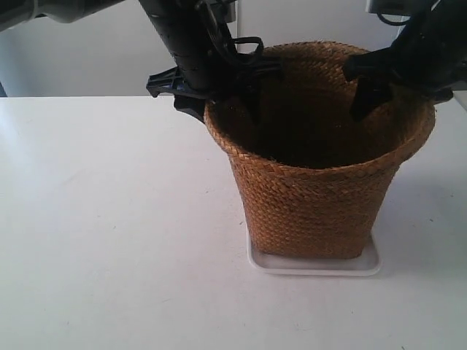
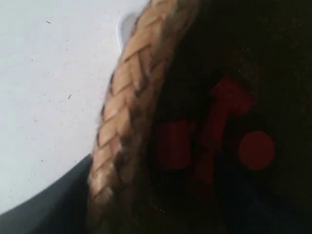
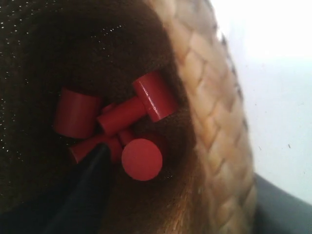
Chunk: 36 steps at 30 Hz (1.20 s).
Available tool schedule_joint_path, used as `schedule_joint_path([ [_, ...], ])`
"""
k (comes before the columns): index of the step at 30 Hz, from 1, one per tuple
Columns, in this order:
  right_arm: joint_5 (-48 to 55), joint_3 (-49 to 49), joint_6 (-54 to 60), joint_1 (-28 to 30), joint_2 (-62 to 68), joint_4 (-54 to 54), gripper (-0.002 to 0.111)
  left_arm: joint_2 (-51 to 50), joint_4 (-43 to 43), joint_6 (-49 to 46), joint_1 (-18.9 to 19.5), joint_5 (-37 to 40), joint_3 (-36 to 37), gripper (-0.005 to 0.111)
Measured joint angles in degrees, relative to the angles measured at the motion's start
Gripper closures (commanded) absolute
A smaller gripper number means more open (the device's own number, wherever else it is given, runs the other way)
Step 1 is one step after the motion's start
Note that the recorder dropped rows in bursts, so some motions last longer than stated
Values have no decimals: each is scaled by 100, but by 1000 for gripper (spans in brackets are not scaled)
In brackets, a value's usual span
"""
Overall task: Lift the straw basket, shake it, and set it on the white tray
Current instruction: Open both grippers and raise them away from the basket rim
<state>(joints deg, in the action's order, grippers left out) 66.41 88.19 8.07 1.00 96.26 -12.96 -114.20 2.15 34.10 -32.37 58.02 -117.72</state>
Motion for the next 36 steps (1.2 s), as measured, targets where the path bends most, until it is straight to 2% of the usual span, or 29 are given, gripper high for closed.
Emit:
schedule_joint_path([
  [12, -172, 12, 0, 0, -619, 121, 40, 262, -413, -31, 0, 63, 0, 34],
  [26, -71, 12, 9, 0, -1508, 229, 40, 828, -461, -742, -26, 224, 0, 34],
  [30, -59, 12, -2, 0, -1794, 229, 40, 1032, -656, -935, -197, 338, 0, 34],
  [36, 52, 12, -13, 0, -2194, 229, 42, 1233, -1244, -973, -695, 591, 0, 34],
])
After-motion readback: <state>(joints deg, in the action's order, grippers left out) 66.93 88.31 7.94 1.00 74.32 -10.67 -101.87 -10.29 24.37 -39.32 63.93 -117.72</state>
